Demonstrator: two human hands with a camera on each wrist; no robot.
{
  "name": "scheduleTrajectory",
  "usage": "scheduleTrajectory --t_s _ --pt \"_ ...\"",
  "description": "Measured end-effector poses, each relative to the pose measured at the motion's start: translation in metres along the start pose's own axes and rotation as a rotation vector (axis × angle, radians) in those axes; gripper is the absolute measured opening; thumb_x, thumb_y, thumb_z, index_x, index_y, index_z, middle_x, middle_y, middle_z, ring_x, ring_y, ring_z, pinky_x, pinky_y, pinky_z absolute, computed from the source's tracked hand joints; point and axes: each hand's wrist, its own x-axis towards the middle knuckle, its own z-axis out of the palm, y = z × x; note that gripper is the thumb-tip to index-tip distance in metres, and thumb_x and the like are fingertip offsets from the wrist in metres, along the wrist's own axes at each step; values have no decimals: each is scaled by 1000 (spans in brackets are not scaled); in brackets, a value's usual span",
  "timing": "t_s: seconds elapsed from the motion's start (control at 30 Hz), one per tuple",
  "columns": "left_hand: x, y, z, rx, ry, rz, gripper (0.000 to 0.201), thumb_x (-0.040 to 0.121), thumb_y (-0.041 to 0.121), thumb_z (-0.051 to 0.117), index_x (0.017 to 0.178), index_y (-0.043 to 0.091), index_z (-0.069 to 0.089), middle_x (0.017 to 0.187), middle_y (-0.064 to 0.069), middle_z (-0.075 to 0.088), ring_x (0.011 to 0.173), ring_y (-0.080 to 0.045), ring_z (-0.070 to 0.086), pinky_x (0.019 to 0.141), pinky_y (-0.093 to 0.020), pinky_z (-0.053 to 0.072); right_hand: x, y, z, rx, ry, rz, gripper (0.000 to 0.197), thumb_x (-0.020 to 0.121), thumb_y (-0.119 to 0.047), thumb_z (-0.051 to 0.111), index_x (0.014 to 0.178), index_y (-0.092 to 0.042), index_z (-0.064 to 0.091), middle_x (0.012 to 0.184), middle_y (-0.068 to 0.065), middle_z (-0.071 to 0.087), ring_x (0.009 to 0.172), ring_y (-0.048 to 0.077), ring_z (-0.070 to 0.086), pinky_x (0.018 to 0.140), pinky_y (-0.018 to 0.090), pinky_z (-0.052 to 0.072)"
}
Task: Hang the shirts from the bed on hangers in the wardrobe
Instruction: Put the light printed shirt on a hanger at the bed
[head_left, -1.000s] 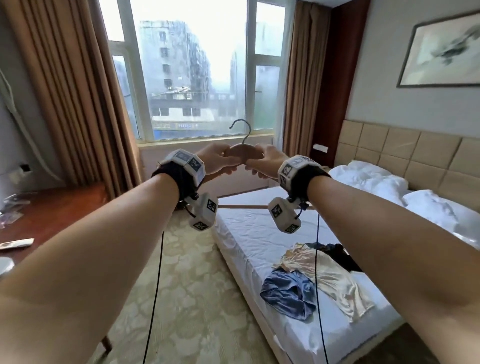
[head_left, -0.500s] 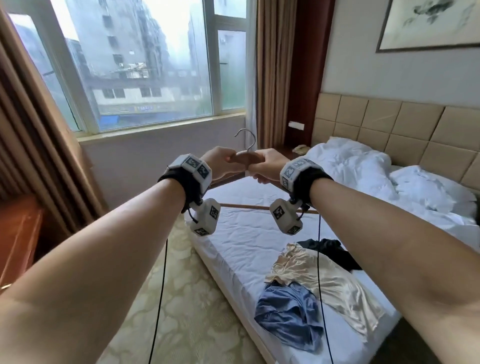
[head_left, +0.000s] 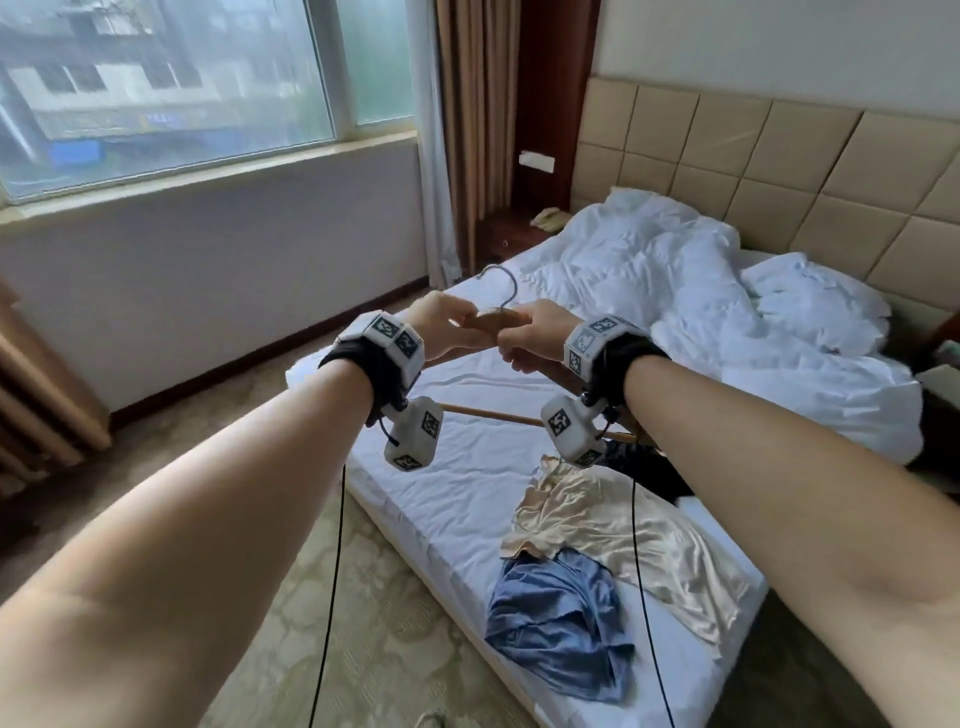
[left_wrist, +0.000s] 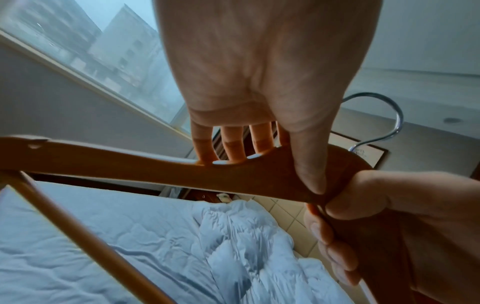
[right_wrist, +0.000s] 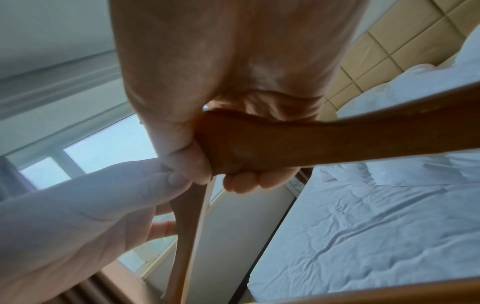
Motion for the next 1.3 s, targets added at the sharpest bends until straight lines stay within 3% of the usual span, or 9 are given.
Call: scheduleTrajectory --t_s 0.17,0.37,0.5,0.6,0.7,0.77,0.97,1.07,1.3 --pt "69 -28 42 -10 -88 45 21 82 29 79 74 21 62 63 12 52 61 -1 46 56 -7 32 46 51 -5 -7 87 131 6 81 -5 63 83 -11 65 62 5 58 49 16 52 50 26 44" --pt "146 -62 97 -26 -281 39 19 82 34 78 88 19 69 72 7 61 66 -5 51 64 -23 38 85 103 -10 -27 177 334 9 82 -13 67 74 -13 63 65 5 60 54 19 53 55 28 44" --pt "179 -82 130 -70 -433 40 16 84 31 77 92 21 68 74 7 60 71 -10 53 59 -18 38 100 140 -10 -47 235 472 18 81 -19 69 65 -15 61 61 3 61 54 20 54 59 28 45" --pt "200 -98 157 -75 -571 36 14 89 32 71 98 23 67 83 5 61 83 -15 56 68 -23 43 109 171 -6 -92 236 585 23 75 -29 70 63 -13 60 60 5 60 56 23 54 59 31 42" --pt "215 -115 184 -31 -712 0 27 93 39 64 113 21 66 108 -1 62 103 -21 58 92 -37 49 115 204 1 -113 202 670 26 66 -41 66 65 -17 57 59 5 54 56 21 50 58 33 37" --pt "223 -131 205 -95 -769 -111 28 93 40 63 115 22 65 117 -3 62 109 -21 58 94 -40 52 117 228 4 -104 183 702 26 69 -41 65 67 -17 55 62 6 52 60 21 50 59 32 34" --pt "228 -168 264 -317 -727 -436 12 97 26 59 103 16 63 102 -5 66 90 -19 62 72 -30 49 112 287 12 -36 192 778 24 82 -29 65 93 -9 70 74 4 63 69 21 58 63 29 41" --pt "235 -183 295 -358 -666 -558 10 98 20 57 92 15 62 99 -7 66 80 -20 61 66 -27 45 117 317 17 12 189 772 5 83 -19 64 78 -17 64 69 0 58 67 18 53 58 28 37" --pt "246 -206 354 -348 -563 -706 11 97 14 54 97 9 65 89 -7 69 80 -21 64 69 -31 52 141 389 24 111 187 884 28 90 -15 60 68 -19 43 65 0 47 61 17 46 54 28 34"
